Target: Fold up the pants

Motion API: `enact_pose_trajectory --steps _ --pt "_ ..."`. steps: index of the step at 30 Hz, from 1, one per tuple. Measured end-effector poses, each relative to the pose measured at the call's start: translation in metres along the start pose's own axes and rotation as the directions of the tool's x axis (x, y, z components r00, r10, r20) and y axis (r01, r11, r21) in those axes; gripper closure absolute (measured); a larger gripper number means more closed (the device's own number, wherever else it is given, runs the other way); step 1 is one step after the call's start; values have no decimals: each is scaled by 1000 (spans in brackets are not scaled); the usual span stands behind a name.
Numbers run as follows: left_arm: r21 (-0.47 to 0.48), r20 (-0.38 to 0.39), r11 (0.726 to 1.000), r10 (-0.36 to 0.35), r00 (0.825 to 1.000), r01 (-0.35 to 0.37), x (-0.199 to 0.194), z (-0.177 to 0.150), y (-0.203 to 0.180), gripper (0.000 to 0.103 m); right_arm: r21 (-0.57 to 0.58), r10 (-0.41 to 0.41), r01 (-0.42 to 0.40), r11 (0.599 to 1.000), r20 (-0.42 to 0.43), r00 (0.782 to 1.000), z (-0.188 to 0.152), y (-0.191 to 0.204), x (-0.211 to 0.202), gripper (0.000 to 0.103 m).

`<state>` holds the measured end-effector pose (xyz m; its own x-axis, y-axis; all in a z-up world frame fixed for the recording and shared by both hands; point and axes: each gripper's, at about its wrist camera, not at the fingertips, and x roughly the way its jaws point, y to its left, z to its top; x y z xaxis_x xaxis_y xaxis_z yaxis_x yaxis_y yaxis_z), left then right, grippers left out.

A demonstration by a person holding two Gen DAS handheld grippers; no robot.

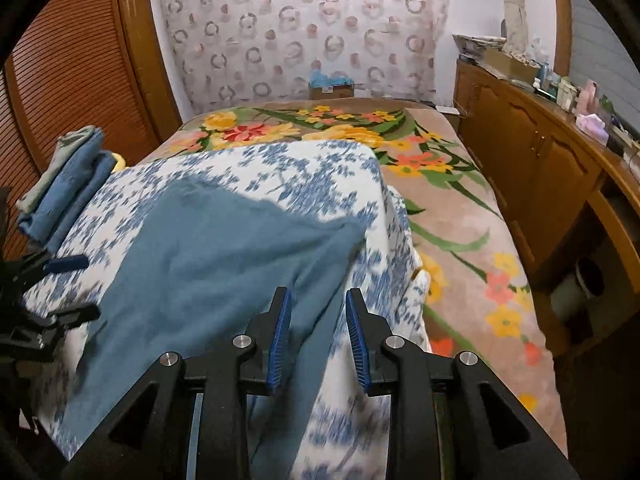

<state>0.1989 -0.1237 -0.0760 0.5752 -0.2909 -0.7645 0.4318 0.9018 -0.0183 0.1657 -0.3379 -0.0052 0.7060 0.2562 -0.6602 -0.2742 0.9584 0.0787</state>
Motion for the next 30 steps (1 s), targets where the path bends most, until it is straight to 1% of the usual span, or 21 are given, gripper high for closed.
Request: enact_pose_trajectory --steps 4,7,14,24,27,30 --pt "4 13 1000 -8 1000 8 -7 -3 -9 22 -1 7 -7 1000 0 1000 -13 1 -16 74" --pt "-2 27 1000 1 1000 -1 -11 -5 -15 22 2 9 -9 1000 11 1000 -18 1 -26 74" --pt "2 31 1000 -17 999 17 -20 -15 -29 22 1 8 -8 1000 17 1000 -38 11 -45 73" --pt "7 47 999 -39 998 38 -45 -33 -47 22 2 27 -27 1000 15 1000 -62 19 -72 73" --pt "5 38 999 -44 998 44 -47 -40 -49 22 13 32 -32 999 3 999 -69 20 -76 73" --pt "8 10 999 -31 999 31 -43 -49 -48 22 27 44 -44 999 -12 999 -75 21 -76 73"
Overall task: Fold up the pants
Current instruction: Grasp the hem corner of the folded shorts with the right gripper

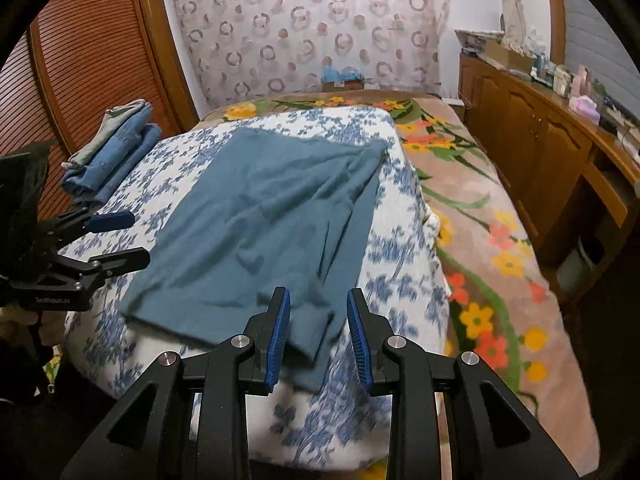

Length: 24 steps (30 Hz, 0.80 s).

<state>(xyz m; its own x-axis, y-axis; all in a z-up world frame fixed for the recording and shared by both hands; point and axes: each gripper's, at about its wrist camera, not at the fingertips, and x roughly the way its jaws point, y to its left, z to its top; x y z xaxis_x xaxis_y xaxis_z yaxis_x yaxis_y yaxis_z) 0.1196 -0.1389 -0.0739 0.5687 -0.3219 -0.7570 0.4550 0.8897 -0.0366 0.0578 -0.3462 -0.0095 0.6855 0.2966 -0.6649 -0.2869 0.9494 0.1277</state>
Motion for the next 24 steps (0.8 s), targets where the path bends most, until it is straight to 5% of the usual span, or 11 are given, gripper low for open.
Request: enact_pose_trajectory --steps 9,13,24 --pt "-23 -45 1000 -4 999 3 9 -17 7 22 25 14 -13 1000 -24 1000 -4 3 10 73" --pt "-32 -52 999 -15 999 13 13 -19 9 22 8 28 -28 1000 9 1000 -3 7 2 92" --pt "-40 -47 999 -22 999 20 14 -19 10 22 -31 -2 2 1000 1 1000 -21 17 -16 94"
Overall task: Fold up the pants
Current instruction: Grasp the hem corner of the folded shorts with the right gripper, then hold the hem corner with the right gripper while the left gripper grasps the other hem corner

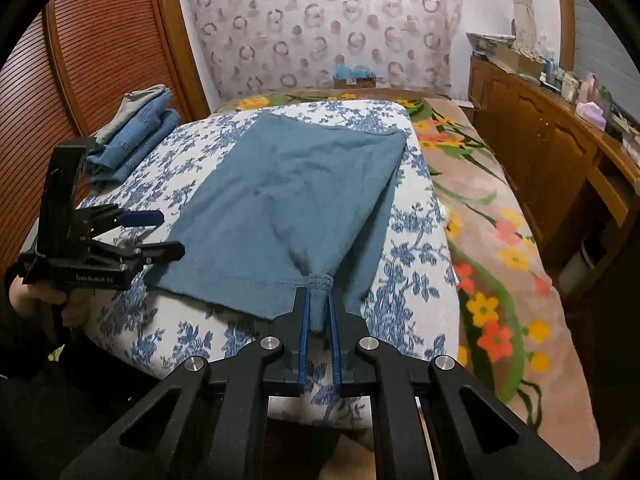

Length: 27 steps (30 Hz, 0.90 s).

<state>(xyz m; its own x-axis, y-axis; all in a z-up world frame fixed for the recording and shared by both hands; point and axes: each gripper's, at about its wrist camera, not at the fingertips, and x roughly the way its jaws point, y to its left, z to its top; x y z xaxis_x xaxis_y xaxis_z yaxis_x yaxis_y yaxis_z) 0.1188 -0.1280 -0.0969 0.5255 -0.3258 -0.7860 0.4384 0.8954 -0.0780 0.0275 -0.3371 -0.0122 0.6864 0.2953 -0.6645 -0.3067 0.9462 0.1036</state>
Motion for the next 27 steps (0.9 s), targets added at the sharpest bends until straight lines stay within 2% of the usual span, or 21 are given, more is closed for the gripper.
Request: enact_pose_trajectory --steps 2,8,14,25,27 --pt "1 0 1000 2 1000 -2 0 0 0 22 13 -12 12 1000 -1 1000 2 -2 2 92" --pt "-2 19 1000 3 1000 -3 -7 -1 0 22 55 -20 19 998 12 1000 5 -10 5 72" --pt "5 18 1000 -2 1000 2 -6 -1 -4 22 101 -15 17 995 -22 1000 0 -16 23 71" --pt "5 22 1000 -2 1000 2 -1 -4 -5 22 72 -12 13 997 -9 1000 -2 -13 26 71" --pt "5 24 1000 -2 1000 2 -1 -4 -5 22 73 1 -1 997 -10 1000 -3 -14 27 74"
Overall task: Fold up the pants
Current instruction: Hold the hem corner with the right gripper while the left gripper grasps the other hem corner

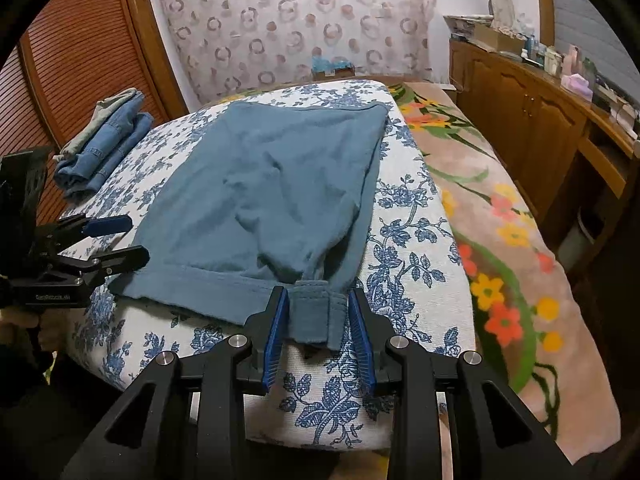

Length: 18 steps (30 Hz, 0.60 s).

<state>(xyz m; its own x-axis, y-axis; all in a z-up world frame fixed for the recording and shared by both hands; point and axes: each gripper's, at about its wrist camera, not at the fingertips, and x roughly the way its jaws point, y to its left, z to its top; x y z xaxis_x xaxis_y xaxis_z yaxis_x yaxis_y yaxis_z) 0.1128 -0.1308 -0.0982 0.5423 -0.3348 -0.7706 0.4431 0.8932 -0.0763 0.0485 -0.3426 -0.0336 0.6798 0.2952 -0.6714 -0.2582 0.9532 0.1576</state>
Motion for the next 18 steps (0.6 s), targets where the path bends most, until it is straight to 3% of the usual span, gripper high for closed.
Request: enact_pose_trajectory --steps 10,13,18 --pt "-1 9 1000 6 1000 -6 -4 1 -2 22 -51 -9 10 999 11 1000 0 6 0 80" --pt "-17 22 999 -44 999 44 -10 1 -1 23 -51 -9 10 999 19 1000 -2 6 0 80" --pt "-50 21 992 -112 993 113 -19 -6 0 40 -45 -3 4 999 21 1000 -3 5 0 80"
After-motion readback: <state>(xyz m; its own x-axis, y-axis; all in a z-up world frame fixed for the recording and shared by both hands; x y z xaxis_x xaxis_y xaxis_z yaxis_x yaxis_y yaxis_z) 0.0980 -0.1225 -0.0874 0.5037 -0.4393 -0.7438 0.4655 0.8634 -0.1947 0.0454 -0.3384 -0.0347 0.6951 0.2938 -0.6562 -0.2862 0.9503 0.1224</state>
